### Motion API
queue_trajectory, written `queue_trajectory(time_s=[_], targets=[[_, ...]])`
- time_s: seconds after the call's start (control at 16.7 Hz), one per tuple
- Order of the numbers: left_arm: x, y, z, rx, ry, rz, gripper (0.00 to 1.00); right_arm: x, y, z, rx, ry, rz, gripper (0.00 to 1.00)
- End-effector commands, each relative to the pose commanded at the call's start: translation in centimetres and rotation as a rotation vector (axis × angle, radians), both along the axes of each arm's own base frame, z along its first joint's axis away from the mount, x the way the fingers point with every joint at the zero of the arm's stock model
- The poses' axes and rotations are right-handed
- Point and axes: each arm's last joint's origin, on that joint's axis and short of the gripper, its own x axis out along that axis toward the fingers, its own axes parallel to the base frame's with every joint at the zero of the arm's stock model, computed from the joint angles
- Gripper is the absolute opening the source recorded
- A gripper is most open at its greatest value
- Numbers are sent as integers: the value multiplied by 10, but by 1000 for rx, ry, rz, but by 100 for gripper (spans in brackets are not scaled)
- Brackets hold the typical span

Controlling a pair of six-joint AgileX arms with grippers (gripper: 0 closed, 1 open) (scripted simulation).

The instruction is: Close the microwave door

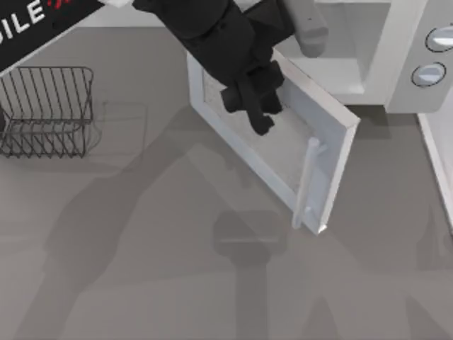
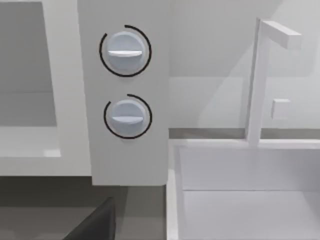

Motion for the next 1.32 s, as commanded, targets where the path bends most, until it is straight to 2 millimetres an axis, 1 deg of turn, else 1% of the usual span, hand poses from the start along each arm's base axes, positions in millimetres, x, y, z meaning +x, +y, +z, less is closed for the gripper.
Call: queue_trajectory(time_s=[0.06, 0.24, 0.48, 0.6, 0.66, 0.9, 1.32], targets=[[0, 2, 1, -1, 0, 4, 0, 0, 0, 0, 0, 0, 0, 100], [0, 1, -2, 8, 17, 6, 0, 0, 0, 0, 0, 0, 0, 100], [0, -7, -20, 55, 91, 10, 0, 0, 0, 0, 0, 0, 0, 100], [-1, -12, -23, 65, 106, 11, 0, 0, 0, 0, 0, 0, 0, 100], [-1, -14, -21, 59, 95, 8, 0, 0, 0, 0, 0, 0, 0, 100], [0, -18, 0, 0, 2, 4, 0, 0, 0, 0, 0, 0, 0, 100], [-1, -18, -3, 13, 25, 5, 0, 0, 0, 0, 0, 0, 0, 100]])
